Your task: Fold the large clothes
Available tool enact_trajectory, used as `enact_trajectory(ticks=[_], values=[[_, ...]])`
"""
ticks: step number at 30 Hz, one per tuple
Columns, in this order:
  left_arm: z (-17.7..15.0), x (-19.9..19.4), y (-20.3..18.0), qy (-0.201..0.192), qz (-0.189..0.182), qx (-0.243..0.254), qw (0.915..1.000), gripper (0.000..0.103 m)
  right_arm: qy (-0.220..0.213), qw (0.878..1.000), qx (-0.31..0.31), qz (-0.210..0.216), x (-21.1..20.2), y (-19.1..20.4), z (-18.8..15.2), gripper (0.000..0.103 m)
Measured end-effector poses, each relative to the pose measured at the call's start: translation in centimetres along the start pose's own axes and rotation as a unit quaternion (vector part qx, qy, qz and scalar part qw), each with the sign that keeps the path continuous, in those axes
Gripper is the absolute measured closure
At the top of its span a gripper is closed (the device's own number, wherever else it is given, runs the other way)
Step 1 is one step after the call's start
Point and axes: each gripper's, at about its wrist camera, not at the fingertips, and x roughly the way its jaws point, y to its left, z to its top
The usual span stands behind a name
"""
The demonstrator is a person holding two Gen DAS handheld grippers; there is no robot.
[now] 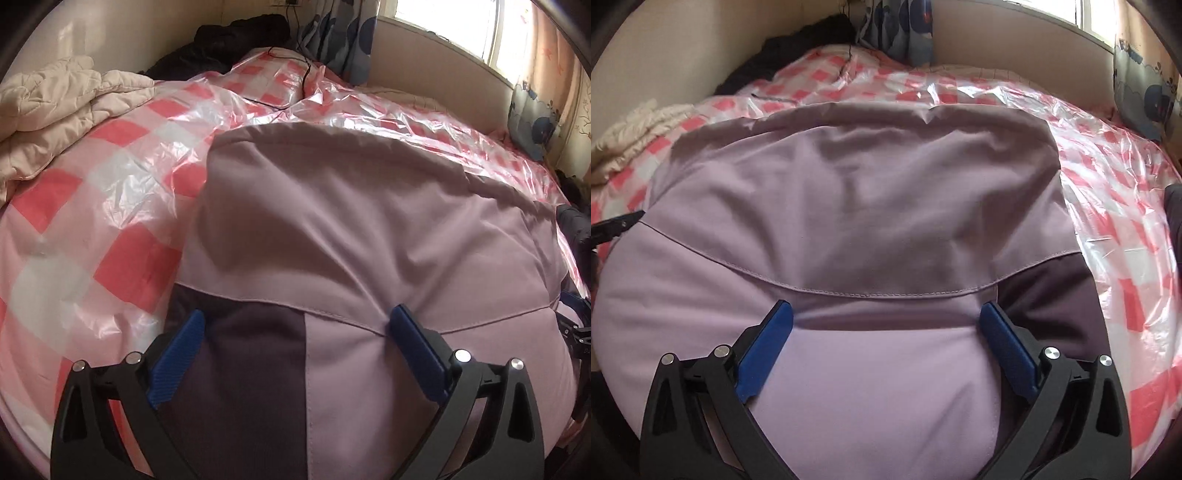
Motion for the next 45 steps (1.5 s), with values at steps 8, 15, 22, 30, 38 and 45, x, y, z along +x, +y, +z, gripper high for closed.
enact_trajectory(ticks=[8, 15, 22, 30, 38, 45], values=[[-3.0, -8.3, 4.6, 0.001, -0.080, -0.077, 0.9938, 0.006, 0.058, 0.968, 0.110, 0.216, -8.6, 0.8, -2.3, 0.006], [-7.8, -12.7, 9.9, 0.016, -0.181, -0.225, 0.9572, 0.006, 0.150, 0.917, 0.089, 0.359, -6.7, 11.1, -4.8, 0.006], [-12.5, -12.0, 9.0, 0.049, -0.266, -0.302, 0.9141, 0.006, 0.129, 0.890, 0.203, 0.388, -2.7, 14.2, -3.7, 0.006], [-11.3, -8.4, 4.5, 0.075, -0.303, -0.308, 0.8986, 0.006, 0.020, 0.882, 0.204, 0.424, -8.5, 13.2, 1.5, 0.006], [-13.5, -7.8, 4.6, 0.095, -0.300, -0.313, 0.8962, 0.006, 0.144, 0.888, 0.214, 0.381, -8.4, 8.9, -4.3, 0.006], [-13.4, -6.3, 3.6, 0.091, -0.306, -0.330, 0.8885, 0.006, 0.089, 0.881, 0.285, 0.367, -5.4, 7.6, -4.9, 0.006]])
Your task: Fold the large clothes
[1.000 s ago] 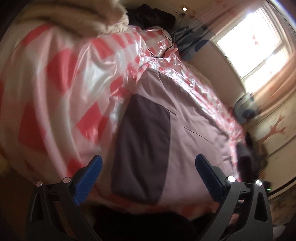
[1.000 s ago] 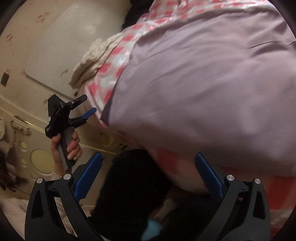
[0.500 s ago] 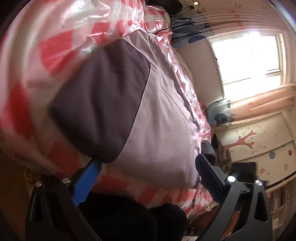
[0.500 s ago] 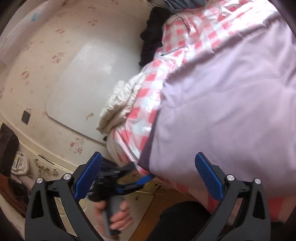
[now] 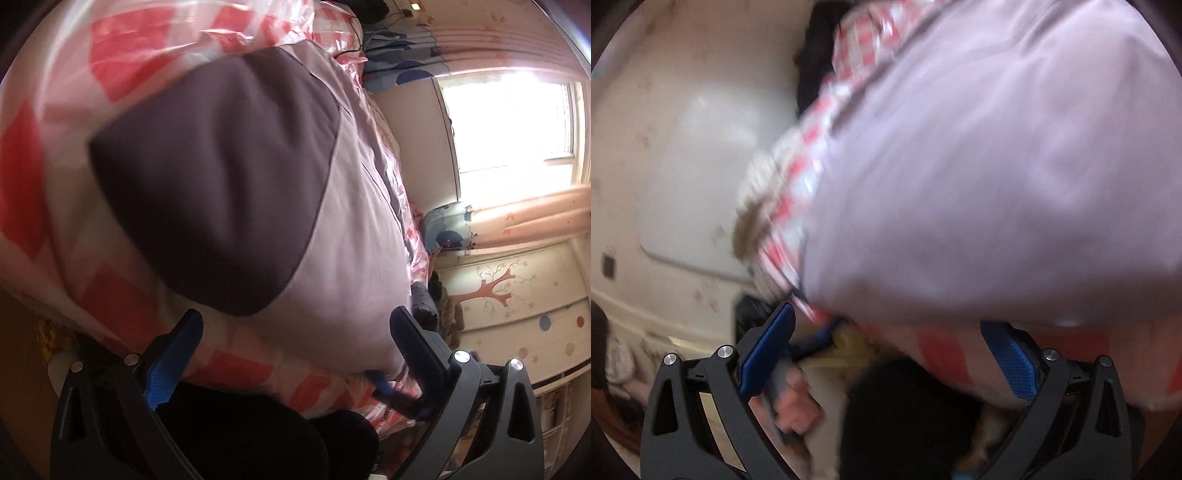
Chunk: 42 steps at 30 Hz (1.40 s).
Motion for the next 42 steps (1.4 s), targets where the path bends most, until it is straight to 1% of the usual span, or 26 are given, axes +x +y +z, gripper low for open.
enact_trajectory(ticks=[2, 4, 6, 8, 10, 12, 14, 15, 16, 18, 21, 23, 25, 26, 27, 29, 30, 31, 32, 34, 35, 37, 38, 40, 41, 42], values=[[0.4, 0.2, -0.5, -0.010, -0.004, 0.005, 0.9999, 0.006, -0.021, 1.000, -0.004, 0.017, -0.7, 0.6, 0.5, 0.006], [1.1, 0.7, -0.9, -0.032, 0.009, 0.006, 0.9994, 0.006, -0.032, 0.999, -0.011, 0.031, -1.5, 1.1, 0.9, 0.006], [1.9, 1.6, -1.1, -0.049, 0.007, -0.007, 0.9987, 0.006, -0.027, 0.999, -0.015, 0.035, -1.8, 1.1, 1.1, 0.006], [2.6, 2.1, -1.0, -0.059, 0.009, -0.022, 0.9980, 0.006, -0.007, 0.999, -0.011, 0.036, -2.3, 0.2, 1.0, 0.006], [3.2, 2.0, -1.6, -0.074, 0.004, -0.030, 0.9968, 0.006, -0.012, 1.000, -0.020, 0.016, -4.5, -0.6, 0.6, 0.006], [3.5, 1.7, -2.1, -0.076, -0.005, -0.017, 0.9970, 0.006, -0.032, 0.999, -0.015, -0.015, -8.6, -2.5, 0.3, 0.006], [3.6, 2.3, -2.0, -0.066, 0.010, -0.006, 0.9977, 0.006, -0.055, 0.997, 0.013, -0.053, -12.5, -5.6, 0.2, 0.006], [3.8, 2.5, -1.6, -0.064, 0.014, -0.008, 0.9978, 0.006, -0.067, 0.995, 0.041, -0.065, -14.3, -7.8, 0.6, 0.006], [3.9, 2.6, -1.5, -0.062, 0.015, -0.012, 0.9979, 0.006, -0.079, 0.992, 0.069, -0.069, -15.8, -9.8, 0.9, 0.006], [3.9, 2.7, -1.2, -0.062, 0.016, -0.018, 0.9978, 0.006, -0.091, 0.989, 0.098, -0.057, -17.4, -12.4, 1.7, 0.006], [4.1, 2.3, -1.5, -0.064, 0.013, -0.031, 0.9974, 0.006, -0.089, 0.989, 0.115, -0.030, -17.4, -14.6, 3.3, 0.006], [4.4, 1.8, -1.6, -0.061, 0.001, -0.041, 0.9973, 0.006, -0.094, 0.988, 0.117, -0.031, -17.3, -15.3, 4.4, 0.006], [5.1, 1.7, -1.4, -0.053, -0.006, -0.052, 0.9972, 0.006, -0.116, 0.988, 0.097, 0.003, -17.3, -14.3, 4.9, 0.006], [5.2, 1.7, -1.2, -0.051, -0.003, -0.052, 0.9973, 0.006, -0.126, 0.989, 0.081, 0.018, -17.7, -13.9, 5.0, 0.006], [5.3, 1.9, -0.9, -0.049, 0.003, -0.051, 0.9975, 0.006, -0.125, 0.989, 0.070, 0.027, -17.9, -13.8, 5.2, 0.006], [5.5, 2.7, -0.6, -0.046, 0.021, -0.050, 0.9974, 0.006, -0.103, 0.991, 0.086, 0.008, -17.2, -14.9, 5.5, 0.006], [5.4, 2.8, -0.3, -0.046, 0.026, -0.051, 0.9973, 0.006, -0.090, 0.991, 0.096, -0.011, -16.8, -15.9, 5.7, 0.006], [5.2, 2.9, -0.1, -0.048, 0.028, -0.051, 0.9972, 0.006, -0.085, 0.991, 0.100, -0.019, -16.5, -16.6, 6.0, 0.007], [5.1, 2.8, 0.1, -0.050, 0.026, -0.050, 0.9971, 0.006, -0.085, 0.990, 0.108, -0.014, -16.4, -17.2, 6.1, 0.007], [5.1, 2.7, 0.3, -0.054, 0.021, -0.049, 0.9971, 0.006, -0.096, 0.989, 0.115, -0.009, -16.8, -17.0, 6.2, 0.007], [5.0, 2.5, 0.4, -0.058, 0.017, -0.053, 0.9968, 0.006, -0.110, 0.988, 0.110, -0.002, -17.4, -16.6, 6.3, 0.007], [5.2, 2.2, 0.3, -0.063, 0.004, -0.058, 0.9963, 0.006, -0.122, 0.988, 0.093, 0.001, -17.7, -15.6, 6.4, 0.006], [5.4, 2.1, 0.0, -0.065, 0.000, -0.057, 0.9963, 0.006, -0.126, 0.989, 0.074, -0.008, -17.8, -14.8, 6.5, 0.006], [5.8, 2.4, -0.3, -0.064, 0.009, -0.051, 0.9966, 0.006, -0.110, 0.991, 0.067, -0.023, -17.2, -14.9, 6.7, 0.006], [5.7, 2.4, -0.1, -0.063, 0.013, -0.050, 0.9967, 0.006, -0.098, 0.992, 0.077, -0.022, -16.6, -15.5, 6.9, 0.006], [5.8, 2.7, 0.3, -0.060, 0.016, -0.056, 0.9965, 0.006, -0.075, 0.993, 0.095, -0.012, -15.5, -16.2, 7.3, 0.006]])
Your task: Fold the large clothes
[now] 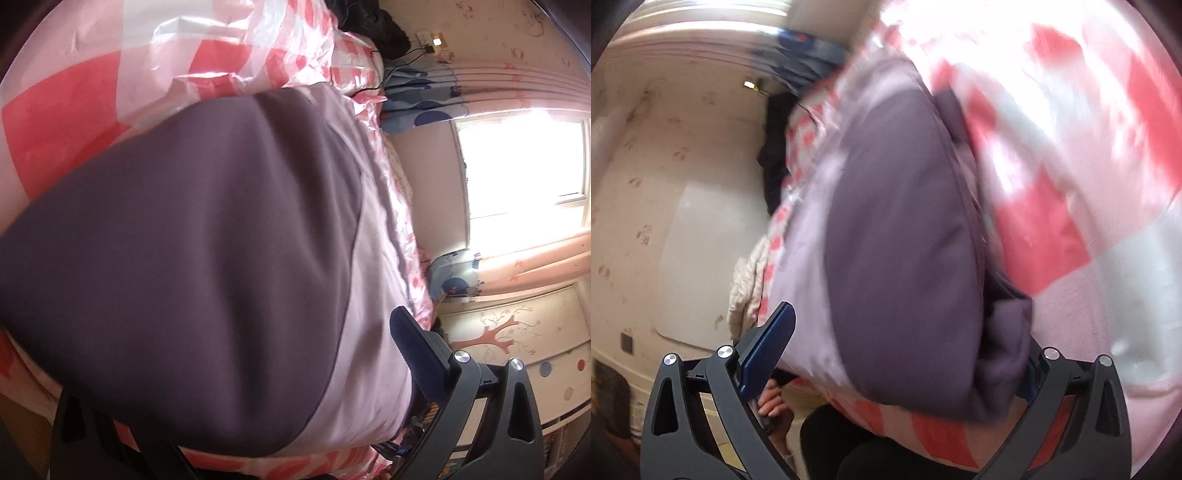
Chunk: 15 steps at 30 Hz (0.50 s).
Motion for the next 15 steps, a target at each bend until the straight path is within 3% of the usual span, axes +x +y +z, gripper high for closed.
enact_trajectory(ticks=[7, 9, 12, 14, 15], values=[[-0.3, -0.3, 0.9, -0.003, -0.006, -0.012, 0.9999, 0.010, 0.004, 0.996, 0.051, 0.074, -1.2, -2.7, 0.9, 0.007], [-0.4, -0.4, 0.7, -0.002, 0.005, -0.007, 1.0000, 0.019, -0.005, 0.997, 0.052, 0.064, -1.5, -2.3, 0.8, 0.018], [-0.3, -0.4, 0.0, 0.002, 0.012, 0.005, 0.9999, 0.041, -0.019, 0.999, -0.034, -0.029, -1.7, 1.1, -0.2, 0.042], [-0.1, -0.6, -0.7, 0.009, 0.012, 0.017, 0.9997, 0.052, -0.036, 0.996, -0.067, -0.039, -2.8, 2.3, -0.8, 0.059], [-0.2, -0.7, -1.4, 0.012, 0.012, 0.030, 0.9994, 0.058, -0.045, 0.995, -0.085, -0.041, -3.5, 3.3, -1.2, 0.061]])
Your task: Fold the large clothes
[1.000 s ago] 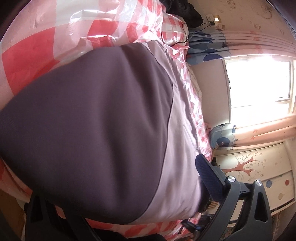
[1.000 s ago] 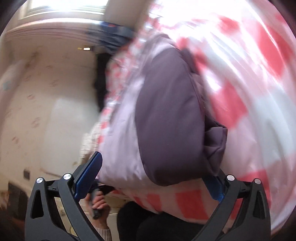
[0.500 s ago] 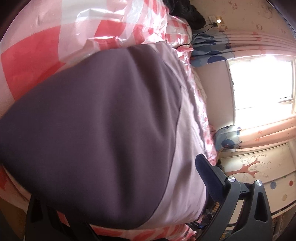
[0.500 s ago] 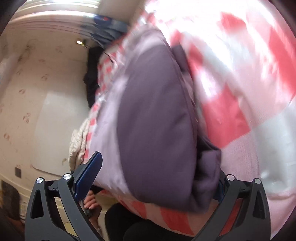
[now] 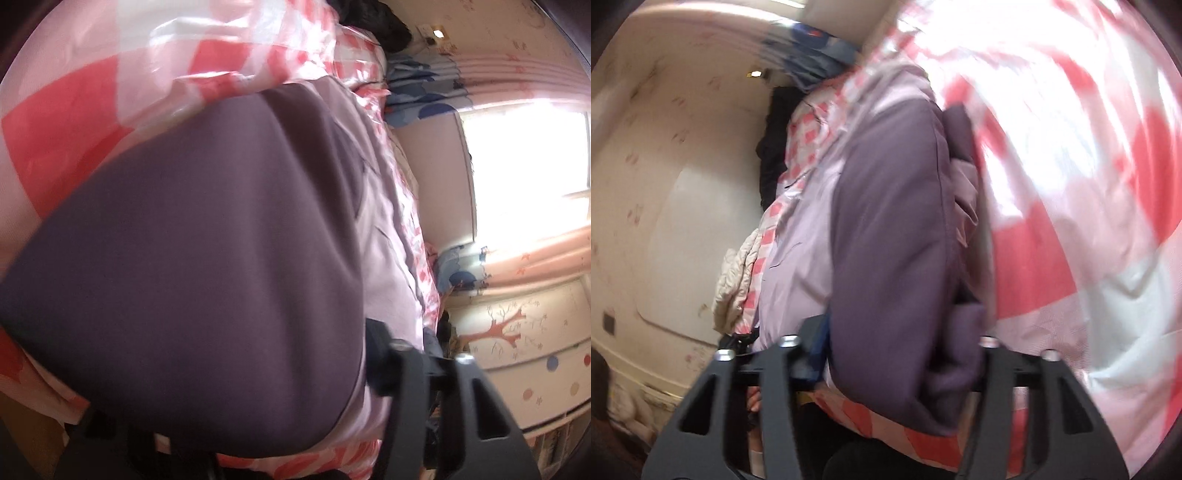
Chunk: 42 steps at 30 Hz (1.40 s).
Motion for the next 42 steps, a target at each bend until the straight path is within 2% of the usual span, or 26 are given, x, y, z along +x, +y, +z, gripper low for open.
enact_trajectory(ticks=[4, 8, 9, 10, 11, 12, 13, 14, 15, 17, 18, 19, 21, 23, 24, 26, 30, 32, 34, 35, 36, 37, 39, 42], values=[[-0.9, -1.9, -3.1, 0.005, -0.016, 0.062, 0.9979, 0.068, -0.018, 0.998, -0.055, 0.002, -2.2, 3.6, -1.1, 0.064], [-3.2, -5.5, -5.9, 0.008, -0.040, 0.124, 0.9914, 0.070, -0.026, 0.996, -0.090, 0.014, -5.2, 7.0, -4.0, 0.064], [-3.7, -6.1, -5.9, 0.010, -0.043, 0.131, 0.9905, 0.070, -0.025, 0.996, -0.090, 0.013, -6.2, 6.8, -5.4, 0.064], [-4.3, -6.6, -5.6, 0.013, -0.044, 0.134, 0.9899, 0.068, -0.018, 0.996, -0.081, 0.013, -6.5, 6.6, -6.0, 0.058], [-5.0, -6.8, -4.7, 0.019, -0.039, 0.136, 0.9898, 0.066, 0.007, 0.998, -0.062, 0.008, -6.4, 5.1, -7.2, 0.052], [-5.4, -6.7, -3.9, 0.026, -0.030, 0.132, 0.9904, 0.059, 0.024, 0.999, -0.048, -0.004, -6.2, 4.1, -8.1, 0.050], [-5.7, -6.4, -2.4, 0.034, -0.023, 0.121, 0.9918, 0.053, 0.034, 0.999, -0.025, -0.015, -6.1, 2.2, -9.0, 0.049], [-5.7, -5.9, -0.2, 0.043, -0.026, 0.088, 0.9948, 0.052, 0.033, 0.999, -0.002, -0.012, -6.4, 0.9, -9.6, 0.047], [-5.6, -5.8, 1.2, 0.047, -0.035, 0.066, 0.9961, 0.048, 0.012, 1.000, 0.021, -0.006, -7.4, -0.1, -10.1, 0.046], [-5.3, -5.8, 3.1, 0.049, -0.061, 0.030, 0.9965, 0.045, -0.045, 0.998, 0.010, -0.043, -9.8, 0.7, -10.2, 0.042], [-5.3, -5.9, 3.3, 0.044, -0.066, 0.028, 0.9964, 0.043, -0.084, 0.994, -0.004, -0.071, -11.3, 2.1, -9.8, 0.039], [-5.3, -6.0, 3.2, 0.041, -0.065, 0.034, 0.9965, 0.040, -0.114, 0.989, -0.021, -0.091, -12.3, 3.7, -9.3, 0.032], [-5.2, -5.9, 2.9, 0.033, -0.068, 0.034, 0.9966, 0.033, -0.143, 0.979, -0.088, -0.112, -12.0, 8.6, -7.3, 0.024], [-5.1, -5.6, 3.4, 0.014, -0.069, 0.009, 0.9975, 0.025, -0.119, 0.971, -0.162, -0.131, -8.3, 13.6, -5.1, 0.014], [-5.2, -5.4, 3.6, 0.005, -0.064, 0.001, 0.9980, 0.018, -0.097, 0.966, -0.196, -0.141, -5.4, 15.9, -4.0, 0.013], [-5.3, -5.1, 3.8, -0.015, -0.055, -0.006, 0.9983, 0.016, -0.044, 0.957, -0.244, -0.148, 1.7, 19.0, -1.7, 0.013], [-5.5, -5.6, 4.2, -0.024, -0.054, -0.002, 0.9982, 0.016, 0.015, 0.939, -0.277, -0.203, 16.0, 20.5, 3.5, 0.013], [-5.4, -5.9, 3.9, -0.033, -0.052, 0.016, 0.9980, 0.016, 0.033, 0.926, -0.281, -0.251, 21.3, 19.6, 4.2, 0.010], [-5.2, -5.9, 3.5, -0.035, -0.050, 0.035, 0.9975, 0.024, 0.093, 0.912, -0.269, -0.295, 26.9, 16.8, 3.8, 0.006], [-4.9, -5.8, 3.3, -0.036, -0.053, 0.043, 0.9971, 0.026, 0.102, 0.901, -0.282, -0.313, 28.0, 17.1, 3.4, 0.006], [-5.0, -6.0, 3.3, -0.035, -0.051, 0.046, 0.9970, 0.027, 0.104, 0.896, -0.290, -0.320, 28.0, 17.6, 3.4, 0.006], [-5.0, -5.9, 3.3, -0.032, -0.050, 0.048, 0.9971, 0.028, 0.103, 0.897, -0.290, -0.318, 27.8, 17.8, 3.4, 0.006], [-5.0, -5.9, 3.6, -0.029, -0.054, 0.049, 0.9969, 0.030, 0.071, 0.902, -0.302, -0.300, 26.0, 19.5, 3.5, 0.006], [-5.0, -6.0, 4.2, -0.027, -0.063, 0.042, 0.9967, 0.031, 0.030, 0.896, -0.318, -0.309, 25.1, 20.9, 4.2, 0.006]])
